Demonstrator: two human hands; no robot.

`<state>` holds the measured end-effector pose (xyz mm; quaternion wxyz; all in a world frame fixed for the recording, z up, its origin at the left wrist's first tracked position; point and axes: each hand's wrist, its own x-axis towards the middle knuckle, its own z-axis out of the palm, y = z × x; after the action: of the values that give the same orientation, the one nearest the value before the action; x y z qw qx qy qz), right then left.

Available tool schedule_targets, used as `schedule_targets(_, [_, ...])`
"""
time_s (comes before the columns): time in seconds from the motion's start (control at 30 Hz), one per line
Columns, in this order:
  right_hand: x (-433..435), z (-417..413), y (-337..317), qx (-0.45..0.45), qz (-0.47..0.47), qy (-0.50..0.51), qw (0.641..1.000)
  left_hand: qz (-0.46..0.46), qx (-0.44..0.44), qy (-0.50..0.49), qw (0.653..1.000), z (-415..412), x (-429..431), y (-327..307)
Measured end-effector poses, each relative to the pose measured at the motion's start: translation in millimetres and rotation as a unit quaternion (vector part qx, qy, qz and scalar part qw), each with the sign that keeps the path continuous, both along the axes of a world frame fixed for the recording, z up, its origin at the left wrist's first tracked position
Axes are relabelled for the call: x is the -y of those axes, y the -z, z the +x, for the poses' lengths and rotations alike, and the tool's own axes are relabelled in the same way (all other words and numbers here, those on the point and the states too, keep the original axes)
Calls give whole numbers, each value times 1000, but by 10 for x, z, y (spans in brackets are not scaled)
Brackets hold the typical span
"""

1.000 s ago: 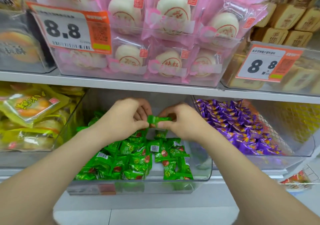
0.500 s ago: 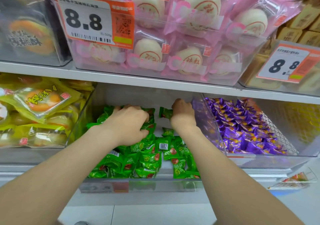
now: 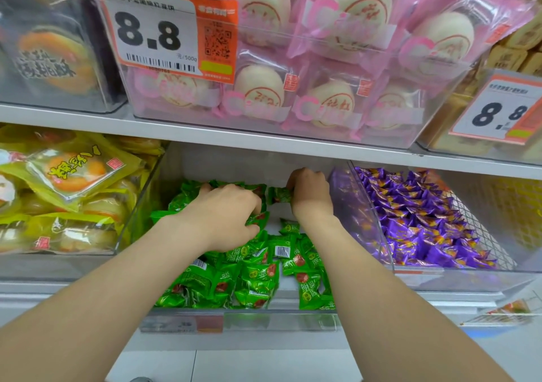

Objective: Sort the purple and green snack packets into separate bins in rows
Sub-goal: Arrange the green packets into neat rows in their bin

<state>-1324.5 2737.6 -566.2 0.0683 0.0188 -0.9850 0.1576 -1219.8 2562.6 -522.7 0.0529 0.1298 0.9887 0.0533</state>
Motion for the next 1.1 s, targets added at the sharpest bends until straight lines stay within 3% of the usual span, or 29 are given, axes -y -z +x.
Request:
schedule_targets(0.27, [2, -17, 80, 30, -38, -17, 999, 14, 13, -1, 1000, -7, 4, 7])
schedule_targets(0.47, [-33, -42, 80, -11, -41, -9, 999, 22, 16, 1, 1000, -10, 7, 11])
schedule_targets(0.8, [-35, 74, -10, 41, -80, 11, 996, 31, 16, 5, 999, -9, 28, 13])
schedule_targets(0.93, [-60, 173, -220, 100, -2, 32, 994, 35, 4, 8, 999, -7, 42, -9])
schedule_targets(1.1, [-94, 336, -191, 210, 92, -18, 973, 40, -14, 6, 999, 8, 36, -37])
